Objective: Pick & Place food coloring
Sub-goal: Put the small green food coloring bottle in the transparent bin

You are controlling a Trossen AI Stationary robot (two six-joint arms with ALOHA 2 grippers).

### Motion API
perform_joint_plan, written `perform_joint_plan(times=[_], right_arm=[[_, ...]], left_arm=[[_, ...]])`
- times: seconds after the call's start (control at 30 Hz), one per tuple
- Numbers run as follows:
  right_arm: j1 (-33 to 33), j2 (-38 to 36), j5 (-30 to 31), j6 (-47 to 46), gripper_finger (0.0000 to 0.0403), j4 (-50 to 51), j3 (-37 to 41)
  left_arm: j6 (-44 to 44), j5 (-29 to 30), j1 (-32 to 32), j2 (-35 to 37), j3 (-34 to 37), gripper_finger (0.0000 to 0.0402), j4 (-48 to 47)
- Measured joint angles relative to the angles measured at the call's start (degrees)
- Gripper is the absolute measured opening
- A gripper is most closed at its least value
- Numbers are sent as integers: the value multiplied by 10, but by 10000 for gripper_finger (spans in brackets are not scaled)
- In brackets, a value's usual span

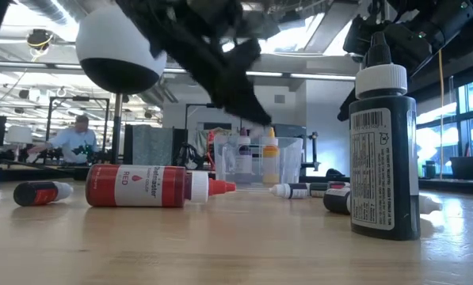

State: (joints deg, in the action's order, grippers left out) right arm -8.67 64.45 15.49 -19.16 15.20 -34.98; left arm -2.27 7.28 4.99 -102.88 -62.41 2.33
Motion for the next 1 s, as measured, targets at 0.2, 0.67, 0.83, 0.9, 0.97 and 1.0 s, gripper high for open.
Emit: perform_joint_plan(times=[0.2, 0.67, 0.83, 0.9, 0.97, 1.0], right_arm=[[0, 0, 0, 1, 226, 2, 0], [0, 0, 0, 11, 226, 6, 0], [0, 0, 0, 1, 226, 6, 0], [0, 0, 0, 1, 226, 6, 0], [0, 0, 0, 1, 226, 6, 0], [0, 0, 0, 1, 226, 6, 0]], left_arm=[[2, -28, 12, -47, 0, 88, 10], [11, -55, 10, -48, 0, 89, 9], [10, -74, 11, -48, 0, 108, 9], [10, -88, 10, -48, 0, 118, 7], [10, -91, 9, -48, 0, 127, 7], [10, -91, 9, -48, 0, 131, 7]])
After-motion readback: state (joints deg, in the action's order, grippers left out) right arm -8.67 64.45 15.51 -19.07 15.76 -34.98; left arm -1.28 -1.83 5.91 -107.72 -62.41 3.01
